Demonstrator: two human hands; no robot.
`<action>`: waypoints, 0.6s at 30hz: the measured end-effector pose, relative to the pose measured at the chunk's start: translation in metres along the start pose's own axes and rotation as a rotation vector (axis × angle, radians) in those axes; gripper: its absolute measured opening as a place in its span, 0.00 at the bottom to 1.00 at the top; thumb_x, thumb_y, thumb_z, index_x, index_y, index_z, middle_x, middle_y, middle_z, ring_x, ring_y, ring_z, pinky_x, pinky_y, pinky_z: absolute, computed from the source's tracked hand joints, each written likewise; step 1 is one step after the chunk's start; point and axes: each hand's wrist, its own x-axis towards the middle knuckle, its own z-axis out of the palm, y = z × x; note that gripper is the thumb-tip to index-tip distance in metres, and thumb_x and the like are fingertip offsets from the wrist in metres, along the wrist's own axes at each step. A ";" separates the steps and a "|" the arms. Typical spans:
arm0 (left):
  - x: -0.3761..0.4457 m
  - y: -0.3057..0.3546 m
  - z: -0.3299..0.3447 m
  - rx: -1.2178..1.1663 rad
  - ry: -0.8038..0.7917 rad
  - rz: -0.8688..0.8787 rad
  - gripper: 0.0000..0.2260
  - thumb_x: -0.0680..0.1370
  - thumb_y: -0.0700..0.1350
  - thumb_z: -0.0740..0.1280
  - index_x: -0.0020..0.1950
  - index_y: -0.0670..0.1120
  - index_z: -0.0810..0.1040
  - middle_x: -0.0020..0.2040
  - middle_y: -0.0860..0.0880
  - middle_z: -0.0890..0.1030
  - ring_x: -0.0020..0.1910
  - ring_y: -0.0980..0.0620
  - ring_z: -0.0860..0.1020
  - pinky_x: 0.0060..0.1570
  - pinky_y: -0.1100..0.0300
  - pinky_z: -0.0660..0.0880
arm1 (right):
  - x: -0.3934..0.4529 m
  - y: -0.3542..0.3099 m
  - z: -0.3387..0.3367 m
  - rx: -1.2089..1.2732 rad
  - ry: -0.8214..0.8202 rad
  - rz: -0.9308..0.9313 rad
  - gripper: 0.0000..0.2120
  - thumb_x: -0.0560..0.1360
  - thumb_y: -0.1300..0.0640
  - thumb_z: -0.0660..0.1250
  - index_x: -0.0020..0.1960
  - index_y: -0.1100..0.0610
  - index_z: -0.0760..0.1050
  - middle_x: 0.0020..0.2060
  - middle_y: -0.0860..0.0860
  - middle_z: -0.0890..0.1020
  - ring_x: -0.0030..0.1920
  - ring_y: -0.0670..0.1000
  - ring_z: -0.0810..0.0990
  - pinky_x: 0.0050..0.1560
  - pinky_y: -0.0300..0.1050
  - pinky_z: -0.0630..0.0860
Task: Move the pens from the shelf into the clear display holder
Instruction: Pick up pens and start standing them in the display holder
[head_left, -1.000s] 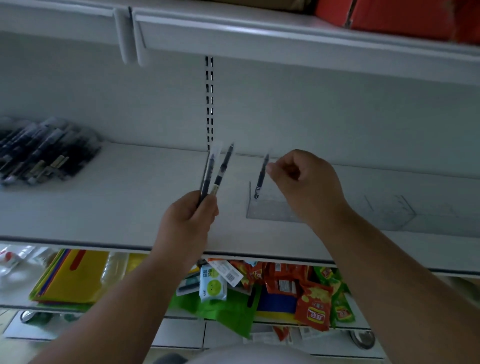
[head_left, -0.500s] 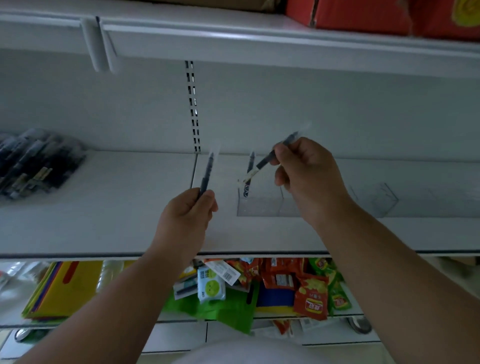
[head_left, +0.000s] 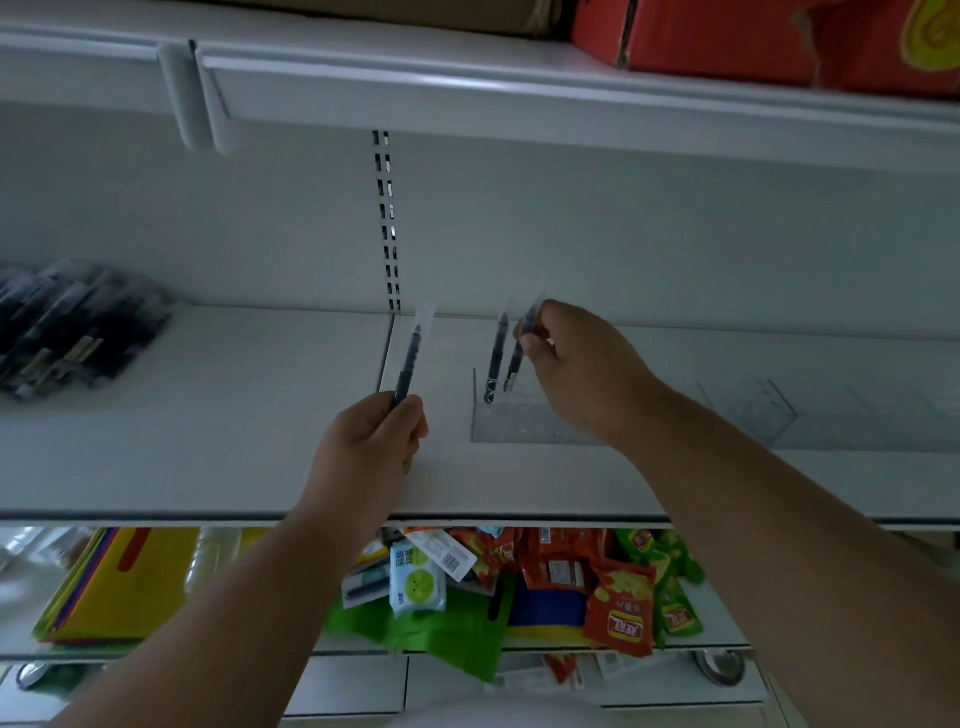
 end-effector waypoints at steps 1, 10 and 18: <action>0.000 0.000 0.000 0.001 0.001 0.003 0.16 0.81 0.43 0.62 0.33 0.46 0.73 0.27 0.50 0.66 0.27 0.52 0.62 0.29 0.59 0.59 | 0.002 0.000 0.001 -0.015 -0.012 -0.004 0.08 0.83 0.54 0.56 0.51 0.57 0.72 0.44 0.51 0.75 0.43 0.51 0.73 0.41 0.44 0.62; 0.000 -0.001 -0.002 0.095 -0.026 0.024 0.15 0.81 0.45 0.63 0.34 0.46 0.74 0.27 0.50 0.67 0.28 0.50 0.63 0.32 0.56 0.60 | 0.003 0.003 0.009 -0.063 -0.080 -0.015 0.07 0.82 0.54 0.59 0.46 0.55 0.70 0.37 0.47 0.73 0.41 0.51 0.74 0.36 0.44 0.62; -0.010 0.007 0.000 0.168 -0.035 0.134 0.14 0.78 0.50 0.64 0.32 0.50 0.74 0.26 0.54 0.67 0.28 0.51 0.64 0.32 0.55 0.62 | -0.023 -0.008 -0.006 0.212 0.196 0.103 0.08 0.77 0.45 0.66 0.45 0.49 0.76 0.38 0.41 0.78 0.37 0.38 0.75 0.34 0.31 0.66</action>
